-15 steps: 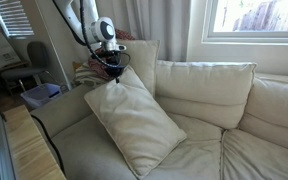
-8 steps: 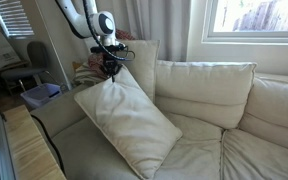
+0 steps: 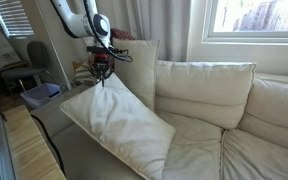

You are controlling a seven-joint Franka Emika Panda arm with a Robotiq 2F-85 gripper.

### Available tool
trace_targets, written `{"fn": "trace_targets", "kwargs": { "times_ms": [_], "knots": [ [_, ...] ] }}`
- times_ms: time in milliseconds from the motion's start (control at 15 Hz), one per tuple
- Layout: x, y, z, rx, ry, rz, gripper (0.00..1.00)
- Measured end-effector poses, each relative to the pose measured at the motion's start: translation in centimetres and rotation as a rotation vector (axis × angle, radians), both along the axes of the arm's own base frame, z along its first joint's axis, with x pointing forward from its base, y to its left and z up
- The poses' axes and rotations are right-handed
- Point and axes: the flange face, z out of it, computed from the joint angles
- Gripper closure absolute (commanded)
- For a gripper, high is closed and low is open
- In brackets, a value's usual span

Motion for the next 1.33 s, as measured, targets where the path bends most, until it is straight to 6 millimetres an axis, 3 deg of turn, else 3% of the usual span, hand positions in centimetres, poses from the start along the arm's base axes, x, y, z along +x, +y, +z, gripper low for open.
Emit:
{"fn": "trace_targets", "kwargs": {
  "times_ms": [67,333,667,867,1133,1333],
  "knots": [
    [-0.7,0.3,-0.4,0.004,0.03,0.038,0.65],
    [-2.7,1.3,-1.2,-0.03,0.113,0.152,0.36],
    [-1.2,1.6,0.0,-0.053,0.055,0.119,0.01],
    [1.2,1.5,2.4,-0.062,-0.03,-0.008,0.0],
    [4.7,1.6,7.5,-0.028,-0.138,-0.158,0.0],
    [4.5,1.7,7.0,-0.03,-0.131,-0.154,0.0]
  ]
}}
